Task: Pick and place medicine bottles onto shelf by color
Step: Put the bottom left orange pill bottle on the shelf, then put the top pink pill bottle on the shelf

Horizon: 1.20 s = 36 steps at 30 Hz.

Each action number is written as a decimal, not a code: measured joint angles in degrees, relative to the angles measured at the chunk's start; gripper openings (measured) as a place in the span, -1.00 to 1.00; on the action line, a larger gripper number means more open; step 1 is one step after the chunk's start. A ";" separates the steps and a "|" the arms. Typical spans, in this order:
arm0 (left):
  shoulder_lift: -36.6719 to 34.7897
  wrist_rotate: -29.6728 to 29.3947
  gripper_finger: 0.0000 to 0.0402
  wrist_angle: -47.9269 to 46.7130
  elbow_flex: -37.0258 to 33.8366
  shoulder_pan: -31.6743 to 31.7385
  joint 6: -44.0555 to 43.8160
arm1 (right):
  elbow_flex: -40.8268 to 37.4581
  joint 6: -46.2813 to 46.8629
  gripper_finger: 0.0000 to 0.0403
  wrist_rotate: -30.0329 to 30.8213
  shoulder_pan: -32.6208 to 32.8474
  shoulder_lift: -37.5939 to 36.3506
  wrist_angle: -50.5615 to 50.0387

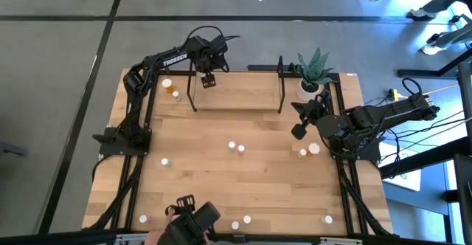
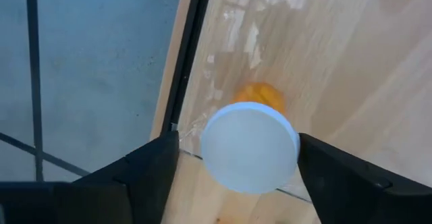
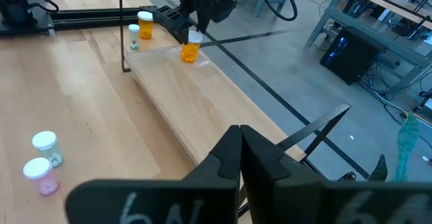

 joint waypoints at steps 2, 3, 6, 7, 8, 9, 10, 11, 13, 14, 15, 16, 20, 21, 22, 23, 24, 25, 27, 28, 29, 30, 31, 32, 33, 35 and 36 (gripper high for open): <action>-0.40 -0.08 0.47 -0.88 0.00 -0.04 -0.30 | 0.00 -0.01 -0.95 0.03 0.00 0.00 0.00; -0.82 -0.08 0.47 -1.52 0.00 -0.18 -0.76 | 0.00 0.00 -0.95 0.01 -0.01 0.00 0.00; -2.90 -0.05 0.46 -3.60 0.02 -0.53 -2.23 | 0.00 -0.01 -0.95 0.00 0.00 0.00 0.00; -3.62 -0.05 0.45 -4.14 0.17 -0.81 -3.02 | 0.00 0.01 -0.95 -0.06 0.00 0.00 0.01; -4.47 0.00 0.45 -4.87 0.34 -1.13 -3.93 | 0.00 -0.01 -0.95 -0.35 0.00 0.00 0.01; -5.50 0.02 0.45 -5.67 0.52 -1.57 -5.15 | 0.00 -0.01 -0.95 -0.95 0.01 0.00 0.02; -6.78 0.15 0.45 -6.17 0.61 -2.15 -6.16 | 0.00 -0.01 -0.95 -1.49 0.00 0.00 0.02; -8.13 0.50 0.45 -6.55 0.70 -2.80 -6.52 | 0.00 -0.01 -0.95 -2.11 0.01 0.00 0.02; -11.26 2.18 0.45 -7.89 0.76 -4.48 -7.78 | 0.00 -0.01 -0.95 -3.81 0.00 0.00 0.02; -12.65 3.29 0.45 -8.50 0.76 -5.48 -8.10 | 0.00 0.01 -0.95 -4.81 -0.01 0.00 0.02; -14.10 4.25 0.45 -8.96 0.76 -6.62 -8.68 | 0.00 -0.01 -0.95 -5.92 0.01 0.00 0.02; -15.58 5.15 0.45 -9.26 0.76 -7.74 -9.54 | 0.00 0.00 -0.95 -7.13 0.00 0.00 0.03; -21.11 6.00 0.45 -9.46 0.76 -13.50 -13.52 | 0.00 0.00 -0.95 -12.22 0.01 0.02 0.04; -22.24 6.02 0.45 -9.70 0.76 -15.24 -14.08 | 0.00 0.00 -0.95 -13.57 -0.01 0.02 0.06; -23.28 6.18 0.45 -10.32 0.76 -16.91 -14.61 | 0.00 0.01 -0.95 -14.83 0.01 0.00 0.07; -24.20 6.23 0.45 -10.90 0.76 -18.70 -15.65 | 0.00 0.00 -0.95 -16.08 0.00 0.00 0.07; -24.97 6.24 0.45 -11.07 0.76 -20.69 -17.09 | 0.00 0.01 -0.95 -17.35 0.01 0.00 0.07; -25.65 6.36 0.45 -11.44 0.79 -22.54 -18.60 | 0.00 0.01 -0.95 -18.55 -0.01 0.00 0.09; -26.56 6.93 0.45 -12.95 0.79 -26.22 -21.68 | 0.00 0.01 -0.95 -20.85 0.01 0.01 0.18; -26.81 7.25 0.45 -13.37 0.79 -28.04 -23.20 | 0.00 0.01 -0.95 -21.87 0.00 0.00 0.30; -26.93 7.33 0.45 -13.72 0.79 -29.98 -24.78 | 0.00 0.01 -0.95 -22.73 0.01 0.01 0.47; -26.94 7.27 0.45 -14.06 0.79 -31.93 -26.38 | 0.00 -0.01 -0.95 -23.36 0.01 0.01 0.74; -26.94 7.29 0.45 -14.52 0.79 -33.85 -27.82 | 0.00 -0.10 -0.95 -23.60 0.01 0.01 0.93; -26.94 7.35 0.45 -14.97 0.79 -35.67 -29.25 | 0.00 -1.03 -0.95 -23.55 0.01 0.02 0.93; -26.99 7.35 0.45 -14.98 0.79 -37.39 -30.83 | 0.00 -2.48 -0.95 -23.73 -0.01 0.00 0.92; -27.05 7.36 0.45 -14.90 0.79 -40.89 -34.45 | 0.00 -5.01 -0.95 -25.78 -0.03 0.00 1.12; -27.05 7.30 0.45 -14.88 0.79 -42.41 -36.29 | 0.00 -6.36 -0.95 -27.83 -0.03 0.00 1.67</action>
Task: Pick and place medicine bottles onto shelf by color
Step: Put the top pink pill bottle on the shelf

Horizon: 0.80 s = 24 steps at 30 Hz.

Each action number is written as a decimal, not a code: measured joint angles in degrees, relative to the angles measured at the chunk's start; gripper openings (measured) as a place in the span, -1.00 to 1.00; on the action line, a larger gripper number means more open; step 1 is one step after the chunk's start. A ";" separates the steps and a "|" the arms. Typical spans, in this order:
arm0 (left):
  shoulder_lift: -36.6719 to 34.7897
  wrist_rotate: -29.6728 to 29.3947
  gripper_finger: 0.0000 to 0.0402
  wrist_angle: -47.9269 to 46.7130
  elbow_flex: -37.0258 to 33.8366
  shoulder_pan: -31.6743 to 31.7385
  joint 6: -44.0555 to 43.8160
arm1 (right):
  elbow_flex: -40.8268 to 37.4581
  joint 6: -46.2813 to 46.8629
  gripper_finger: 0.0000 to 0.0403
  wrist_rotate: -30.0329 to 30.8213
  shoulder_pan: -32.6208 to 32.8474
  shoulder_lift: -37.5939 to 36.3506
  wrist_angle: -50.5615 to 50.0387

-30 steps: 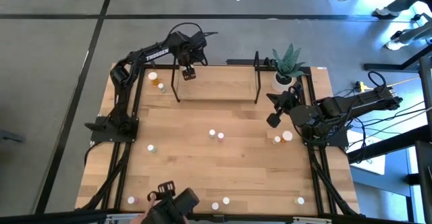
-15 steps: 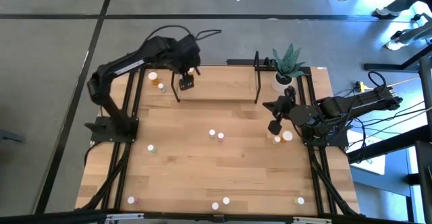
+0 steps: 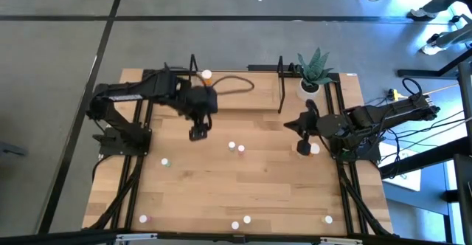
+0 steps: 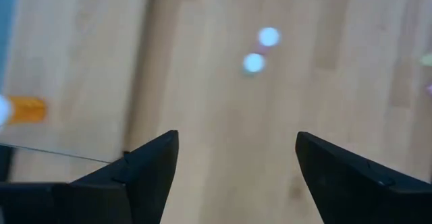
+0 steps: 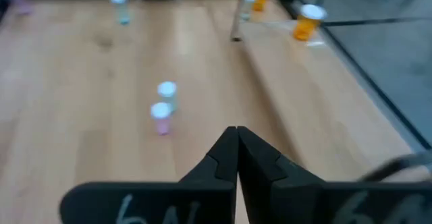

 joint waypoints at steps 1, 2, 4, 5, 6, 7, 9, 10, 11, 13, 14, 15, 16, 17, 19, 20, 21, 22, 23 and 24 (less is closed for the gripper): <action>-0.07 -0.18 0.45 -0.01 0.00 -1.61 -1.97 | 0.00 -1.09 -0.95 -2.21 0.02 0.00 0.90; -0.36 -0.53 0.45 -0.01 0.00 -3.03 -3.84 | 0.00 -1.53 -0.95 -4.84 0.02 0.00 2.14; -0.98 -1.46 0.45 0.00 0.02 -6.00 -7.24 | 0.00 -1.77 -0.95 -9.05 0.02 0.00 4.86; -1.27 -2.35 0.45 -0.22 0.02 -7.49 -8.96 | 0.06 -1.32 -0.95 -10.29 0.02 0.01 5.86; -1.33 -3.41 0.45 -0.56 0.02 -8.95 -10.54 | 0.46 -1.09 -0.95 -11.08 0.03 0.10 5.75; -1.33 -4.38 0.45 -0.94 0.02 -10.35 -11.86 | 1.20 -0.85 -0.95 -11.12 0.02 0.64 5.27; -1.49 -6.35 0.45 -1.98 0.00 -12.90 -14.44 | 3.49 0.52 -0.95 -11.20 0.02 2.21 3.38; -1.64 -7.02 0.45 -2.38 0.00 -14.06 -15.61 | 4.85 0.56 -0.95 -11.63 0.02 3.34 1.75; -1.77 -7.54 0.45 -2.75 0.00 -15.05 -16.79 | 6.67 0.55 -0.95 -12.64 0.02 4.81 0.46; -1.77 -8.14 0.45 -3.37 0.00 -16.86 -18.74 | 10.71 0.54 -0.95 -14.17 -0.01 8.44 -2.42; -1.74 -8.45 0.45 -3.83 0.00 -17.64 -19.47 | 12.85 0.72 -0.95 -14.21 0.00 10.55 -4.44; -1.73 -9.09 0.45 -4.76 0.00 -18.43 -20.06 | 15.34 1.08 -0.95 -14.28 0.00 12.95 -6.86; -1.73 -10.11 0.45 -5.96 0.00 -19.27 -20.94 | 17.77 1.96 -0.95 -14.67 -0.01 15.33 -9.26; -1.73 -11.25 0.45 -7.12 0.00 -19.98 -21.65 | 20.22 2.30 -0.95 -15.58 -0.08 17.78 -11.99; -1.73 -13.12 0.45 -9.14 0.00 -21.21 -23.46 | 24.82 3.46 -0.95 -18.19 -0.77 22.08 -16.74; -1.80 -13.83 0.45 -9.71 0.00 -21.88 -24.22 | 27.04 3.83 -0.95 -20.08 -1.24 24.13 -18.11; -2.04 -14.16 0.45 -9.53 0.00 -22.47 -24.55 | 28.88 4.37 -0.95 -22.10 -1.81 25.90 -19.13; -2.37 -14.29 0.45 -9.38 0.00 -23.00 -24.60 | 30.46 4.83 -0.95 -23.91 -2.47 27.55 -19.95; -2.80 -14.31 0.45 -9.40 0.00 -23.48 -24.60 | 31.87 5.01 -0.95 -25.52 -3.21 29.13 -20.35; -3.19 -14.34 0.45 -9.44 0.00 -24.00 -24.66 | 33.16 5.07 -0.95 -26.97 -4.02 30.58 -20.27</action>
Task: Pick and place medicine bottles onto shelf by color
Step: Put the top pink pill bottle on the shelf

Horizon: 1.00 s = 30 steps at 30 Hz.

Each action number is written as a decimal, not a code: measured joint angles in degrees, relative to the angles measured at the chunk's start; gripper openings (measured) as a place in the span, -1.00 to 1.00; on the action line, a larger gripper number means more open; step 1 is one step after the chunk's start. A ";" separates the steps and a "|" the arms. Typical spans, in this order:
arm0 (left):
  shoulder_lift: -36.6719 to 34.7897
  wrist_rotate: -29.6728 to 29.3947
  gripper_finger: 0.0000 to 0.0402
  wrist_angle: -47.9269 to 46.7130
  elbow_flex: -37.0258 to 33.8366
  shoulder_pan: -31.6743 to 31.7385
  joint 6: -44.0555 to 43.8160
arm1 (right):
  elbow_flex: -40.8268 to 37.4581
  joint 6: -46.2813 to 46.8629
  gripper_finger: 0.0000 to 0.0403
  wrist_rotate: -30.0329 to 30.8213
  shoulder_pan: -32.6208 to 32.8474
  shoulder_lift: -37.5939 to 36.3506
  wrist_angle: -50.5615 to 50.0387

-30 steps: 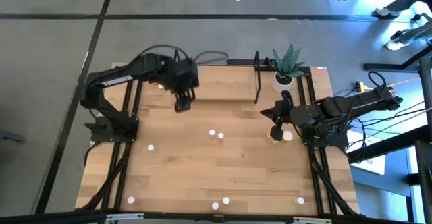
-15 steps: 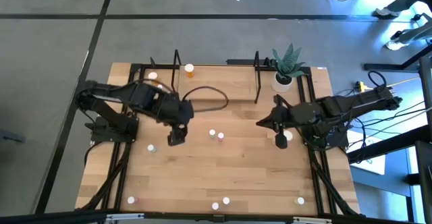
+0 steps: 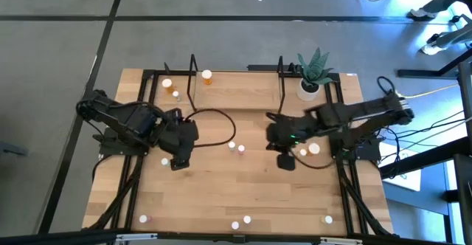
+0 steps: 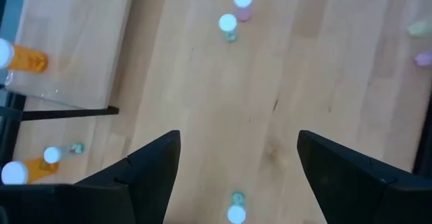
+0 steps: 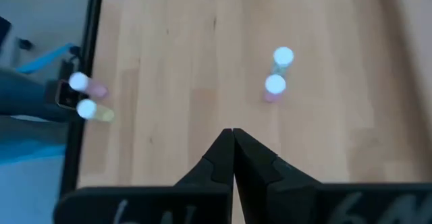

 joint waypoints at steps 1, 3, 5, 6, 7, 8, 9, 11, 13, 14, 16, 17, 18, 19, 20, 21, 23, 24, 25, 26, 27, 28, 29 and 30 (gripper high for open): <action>-0.40 -0.06 0.45 -0.04 0.00 -0.48 -0.09 | 1.13 0.05 -0.95 -1.39 -0.77 1.35 0.17; -1.14 -0.96 0.45 -0.02 0.00 -1.33 -0.16 | 3.06 0.20 -0.95 -3.63 -2.10 3.75 -0.02; -2.14 -2.29 0.45 -0.01 0.00 -2.20 -0.50 | 4.40 -0.06 -0.95 -3.94 -3.05 5.48 0.11; -2.62 -2.77 0.45 -0.04 0.00 -2.44 -0.59 | 4.92 -0.20 -0.95 -4.06 -3.46 6.12 0.08; -3.03 -2.95 0.45 -0.04 0.00 -2.64 -0.62 | 5.29 -0.09 -0.95 -4.10 -3.74 6.56 0.25; -3.36 -2.96 0.45 -0.04 0.00 -2.88 -0.74 | 5.46 0.05 -0.95 -4.12 -3.85 6.77 0.59; -3.58 -3.02 0.45 -0.02 0.00 -3.10 -0.88 | 5.59 0.12 -0.95 -4.12 -3.85 6.84 1.11; -4.10 -3.11 0.45 -0.03 0.00 -3.27 -0.95 | 5.59 -0.02 -0.95 -4.12 -3.85 6.84 1.78; -4.31 -3.29 0.45 -0.04 0.00 -3.36 -0.92 | 5.59 0.40 -0.95 -4.22 -3.72 6.87 2.97; -4.33 -3.31 0.45 -0.02 0.00 -3.37 -0.76 | 5.61 1.18 -0.95 -4.26 -3.62 6.88 3.54; -4.40 -3.61 0.45 -0.02 0.00 -3.45 -0.74 | 5.60 2.90 -0.95 -4.27 -3.55 6.88 4.41; -4.43 -3.96 0.45 -0.02 0.00 -3.44 -0.65 | 5.59 3.05 -0.95 -4.28 -3.57 6.88 4.91; -4.44 -4.20 0.45 -0.02 0.00 -3.44 -0.60 | 5.61 3.05 -0.95 -4.42 -3.59 6.88 4.99; -4.44 -4.24 0.45 -0.02 0.00 -3.44 -0.59 | 5.61 3.03 -0.95 -4.61 -3.61 6.88 5.04; -4.44 -4.28 0.45 -0.02 0.00 -3.44 -0.59 | 5.59 3.03 -0.95 -4.67 -3.64 6.88 5.16; -4.44 -4.31 0.45 -0.02 0.00 -3.44 -0.59 | 5.60 3.04 -0.94 -4.68 -3.63 6.88 5.22; -4.44 -4.29 0.45 -0.02 0.00 -3.44 -0.57 | 5.60 3.05 -0.91 -4.68 -3.63 6.88 5.23; -4.44 -4.29 0.45 -0.02 0.00 -3.44 -0.57 | 5.60 3.04 -0.87 -4.68 -3.63 6.88 5.24; -4.44 -4.29 0.45 -0.02 0.00 -3.44 -0.57 | 5.60 3.03 -0.83 -4.69 -3.63 6.88 5.23; -4.44 -4.29 0.45 -0.02 0.00 -3.44 -0.55 | 5.60 3.05 -0.78 -4.69 -3.63 6.88 5.23; -4.44 -4.29 0.45 -0.02 0.00 -3.44 -0.56 | 5.59 3.03 -0.72 -4.68 -3.63 6.88 5.25; -4.44 -4.29 0.45 -0.02 -0.02 -3.44 -0.55 | 5.59 3.03 -0.66 -4.67 -3.63 6.88 5.32; -4.44 -4.29 0.45 -0.02 -0.02 -3.44 -0.55 | 5.61 2.98 -0.59 -4.67 -3.63 6.88 5.46; -4.44 -4.29 0.45 -0.02 -0.02 -3.44 -0.55 | 5.61 2.92 -0.52 -4.67 -3.63 6.88 5.65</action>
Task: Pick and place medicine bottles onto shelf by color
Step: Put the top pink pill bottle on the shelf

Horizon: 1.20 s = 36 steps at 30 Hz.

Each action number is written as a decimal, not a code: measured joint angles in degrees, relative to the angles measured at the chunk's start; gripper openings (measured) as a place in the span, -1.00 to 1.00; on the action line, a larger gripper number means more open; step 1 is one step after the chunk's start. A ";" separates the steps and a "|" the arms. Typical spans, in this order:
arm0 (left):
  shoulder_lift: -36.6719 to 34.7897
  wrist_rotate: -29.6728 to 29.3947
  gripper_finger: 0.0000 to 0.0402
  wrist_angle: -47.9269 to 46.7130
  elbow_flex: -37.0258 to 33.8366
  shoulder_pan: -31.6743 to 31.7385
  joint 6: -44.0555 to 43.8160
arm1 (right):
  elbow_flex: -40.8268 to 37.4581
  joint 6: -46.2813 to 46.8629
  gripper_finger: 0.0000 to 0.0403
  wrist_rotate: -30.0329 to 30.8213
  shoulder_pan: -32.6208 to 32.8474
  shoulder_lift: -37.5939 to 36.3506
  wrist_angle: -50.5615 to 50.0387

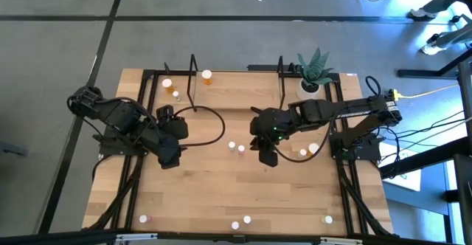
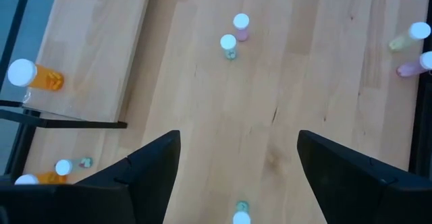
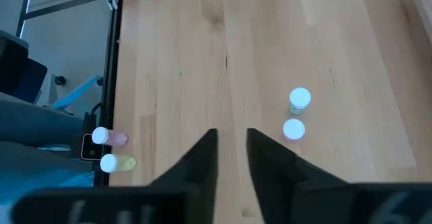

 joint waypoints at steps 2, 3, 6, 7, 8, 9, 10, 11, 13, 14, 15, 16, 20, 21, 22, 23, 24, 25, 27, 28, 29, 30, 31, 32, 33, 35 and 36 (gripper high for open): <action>0.00 0.02 0.45 0.00 0.00 0.00 0.00 | -0.02 -0.38 -0.37 0.00 0.00 0.00 0.03; 0.00 0.02 0.45 0.00 0.00 0.00 0.02 | -0.02 -0.90 -0.30 0.00 0.00 0.14 0.04; 0.00 0.02 0.45 0.00 0.00 0.00 0.02 | 0.00 -1.89 -0.09 0.00 0.00 1.22 -0.18; 0.00 0.04 0.45 0.00 0.00 0.00 0.02 | 0.00 -2.40 -0.02 0.00 0.00 1.90 -0.05; 0.00 0.03 0.45 0.00 0.00 0.00 0.02 | 0.00 -2.90 0.04 0.02 0.00 2.79 -0.09; 0.00 0.04 0.45 0.00 0.00 0.00 0.02 | 0.00 -3.18 0.10 0.02 0.00 3.76 -0.08; 0.00 0.04 0.45 0.00 0.00 0.00 0.02 | 0.00 -3.92 0.14 0.02 0.00 4.75 -0.10; 0.01 0.04 0.45 0.00 0.00 0.00 0.02 | 0.00 -4.85 0.18 0.04 -0.11 5.75 -0.13; 0.02 0.04 0.45 0.00 0.00 0.00 0.04 | 0.00 -6.48 0.23 0.30 -0.26 7.68 -0.07; 0.02 0.04 0.45 0.00 0.00 0.00 0.04 | 0.00 -7.15 0.25 1.10 -0.36 8.59 -0.03; 0.02 0.04 0.45 0.00 0.00 0.00 0.04 | 0.00 -7.47 0.25 2.28 -0.47 9.47 0.09; 0.02 0.07 0.45 0.00 0.00 0.00 0.02 | 0.00 -7.56 0.26 3.77 -0.57 10.33 0.14; 0.02 0.09 0.45 0.00 0.00 0.00 0.04 | 0.00 -7.50 0.26 6.56 -1.48 13.26 0.16; 0.02 0.09 0.45 0.00 0.00 0.00 0.03 | 0.00 -7.19 0.26 6.58 -1.76 13.89 0.25; 0.02 0.09 0.45 0.00 0.00 0.00 0.02 | 0.00 -6.67 0.26 6.62 -2.12 14.62 0.23; 0.02 0.12 0.45 0.00 0.00 0.00 0.02 | 0.00 -6.12 0.26 6.57 -2.47 15.45 0.23; 0.02 0.14 0.45 0.00 0.00 0.00 0.02 | 0.00 -6.10 0.26 6.30 -2.84 16.23 0.21; 0.02 0.21 0.45 0.00 0.00 0.00 0.04 | 0.00 -6.14 0.26 5.56 -3.19 16.94 0.14; 0.02 0.45 0.45 0.00 0.00 0.00 0.02 | 0.00 -6.14 0.26 4.35 -3.76 18.17 0.37; 0.02 0.47 0.45 0.00 0.00 0.00 0.02 | 0.00 -6.00 0.26 4.24 -3.99 18.83 0.36; 0.02 0.48 0.45 0.00 0.00 0.00 0.02 | 0.00 -5.81 0.26 4.20 -4.13 19.47 0.36; 0.02 0.48 0.45 0.00 0.00 0.00 0.02 | 0.00 -5.72 0.26 4.17 -4.19 20.05 0.35; 0.02 0.50 0.45 0.00 0.00 0.00 0.02 | 0.00 -5.81 0.26 4.10 -4.40 20.55 0.36; 0.02 0.50 0.45 0.00 0.00 0.00 0.02 | 0.00 -6.00 0.26 4.08 -4.49 20.86 0.38; 0.02 0.50 0.45 0.00 0.00 0.00 0.02 | 0.00 -6.01 0.26 4.06 -4.53 21.28 0.46; 0.02 0.50 0.45 0.00 0.00 0.00 0.02 | 0.00 -5.95 0.26 4.04 -4.67 21.94 0.65; 0.02 0.51 0.45 0.00 0.00 0.00 0.02 | 0.00 -5.97 0.26 4.04 -4.70 22.33 0.82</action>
